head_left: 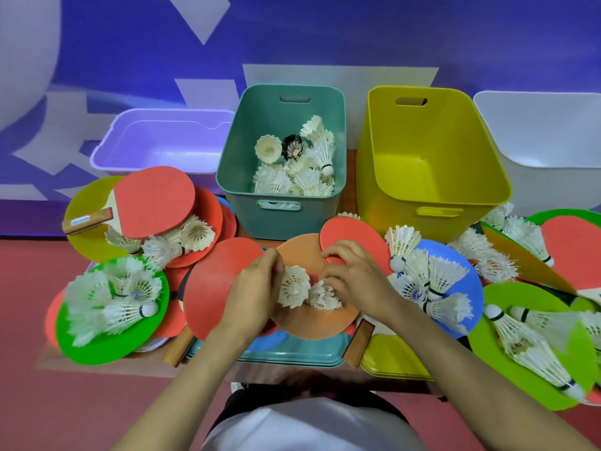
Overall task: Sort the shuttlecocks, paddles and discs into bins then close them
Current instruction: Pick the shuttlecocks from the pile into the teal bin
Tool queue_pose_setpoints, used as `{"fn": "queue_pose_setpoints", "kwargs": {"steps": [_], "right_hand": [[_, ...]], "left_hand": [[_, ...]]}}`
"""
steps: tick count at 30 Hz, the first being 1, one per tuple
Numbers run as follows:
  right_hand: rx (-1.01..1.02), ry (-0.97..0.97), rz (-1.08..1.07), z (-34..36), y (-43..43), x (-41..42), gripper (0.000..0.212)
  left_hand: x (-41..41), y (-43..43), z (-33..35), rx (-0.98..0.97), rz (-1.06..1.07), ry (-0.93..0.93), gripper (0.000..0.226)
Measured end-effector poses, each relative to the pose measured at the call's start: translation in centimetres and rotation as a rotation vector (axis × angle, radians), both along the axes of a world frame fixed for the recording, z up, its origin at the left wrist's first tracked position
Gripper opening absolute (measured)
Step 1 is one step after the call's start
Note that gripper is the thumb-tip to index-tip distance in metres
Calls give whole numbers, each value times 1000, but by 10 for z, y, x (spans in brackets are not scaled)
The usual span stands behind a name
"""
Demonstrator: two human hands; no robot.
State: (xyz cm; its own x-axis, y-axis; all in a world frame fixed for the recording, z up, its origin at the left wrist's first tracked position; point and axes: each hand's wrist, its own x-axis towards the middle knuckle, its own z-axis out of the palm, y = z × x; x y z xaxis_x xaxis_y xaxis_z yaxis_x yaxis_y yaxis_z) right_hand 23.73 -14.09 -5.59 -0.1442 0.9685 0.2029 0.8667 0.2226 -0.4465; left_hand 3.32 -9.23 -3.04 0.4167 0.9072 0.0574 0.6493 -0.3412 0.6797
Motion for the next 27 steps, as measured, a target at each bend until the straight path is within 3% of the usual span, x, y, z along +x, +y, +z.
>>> {"fn": "queue_pose_setpoints", "kwargs": {"steps": [7, 15, 20, 27], "right_hand": [[-88, 320, -145, -4, 5, -5, 9], [-39, 549, -265, 4, 13, -11, 10], [-43, 814, -357, 26, 17, -11, 20], [55, 850, -377, 59, 32, -1, 22]], "left_hand": [[-14, 13, 7, 111, 37, -110, 25], [-14, 19, 13, 141, 151, -210, 21], [-11, 25, 20, 214, 226, -313, 20], [3, 36, 47, 310, 263, -389, 16]]}}
